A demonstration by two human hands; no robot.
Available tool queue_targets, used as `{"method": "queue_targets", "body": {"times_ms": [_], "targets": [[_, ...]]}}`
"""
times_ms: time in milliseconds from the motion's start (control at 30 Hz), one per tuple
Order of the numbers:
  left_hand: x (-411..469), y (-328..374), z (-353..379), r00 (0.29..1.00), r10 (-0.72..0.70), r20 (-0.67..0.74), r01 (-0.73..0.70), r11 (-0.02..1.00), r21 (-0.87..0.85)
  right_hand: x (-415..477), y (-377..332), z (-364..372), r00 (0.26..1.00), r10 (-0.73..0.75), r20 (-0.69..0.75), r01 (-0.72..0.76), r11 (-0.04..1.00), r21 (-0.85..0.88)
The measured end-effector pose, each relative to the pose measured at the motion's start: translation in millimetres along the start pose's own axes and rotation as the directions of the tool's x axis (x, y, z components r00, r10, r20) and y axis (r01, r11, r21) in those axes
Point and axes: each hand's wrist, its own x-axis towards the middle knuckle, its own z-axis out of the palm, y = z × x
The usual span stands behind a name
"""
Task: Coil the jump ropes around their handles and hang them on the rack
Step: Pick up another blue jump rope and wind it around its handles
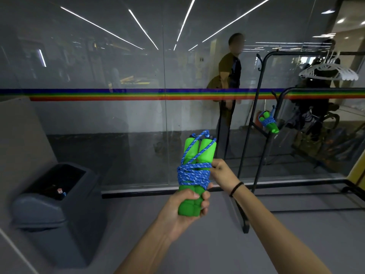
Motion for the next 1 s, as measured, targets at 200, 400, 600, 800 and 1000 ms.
{"method": "queue_targets", "body": {"times_ms": [200, 400, 600, 800, 1000], "targets": [[-4, 11, -4, 0.983, 0.089, -0.159, -0.084, 0.996, 0.035, -23, -29, -6, 0.967, -0.192, -0.166, 0.171, 0.977, -0.130], [-7, 24, 0, 0.964, 0.122, -0.234, -0.101, 0.990, 0.100, -47, -59, 11, 0.861, -0.432, -0.270, 0.299, 0.858, -0.418], [-9, 20, 9, 0.943, 0.231, -0.240, -0.155, 0.941, 0.300, -54, -63, 22, 0.801, -0.538, -0.264, 0.420, 0.818, -0.394], [-11, 16, 17, 0.870, 0.396, -0.295, -0.223, 0.848, 0.480, -60, -71, 26, 0.816, -0.534, -0.221, 0.464, 0.834, -0.299], [-13, 10, 17, 0.803, 0.519, -0.293, -0.286, 0.767, 0.574, -66, -71, 22, 0.783, -0.567, -0.257, 0.481, 0.813, -0.327]]}}
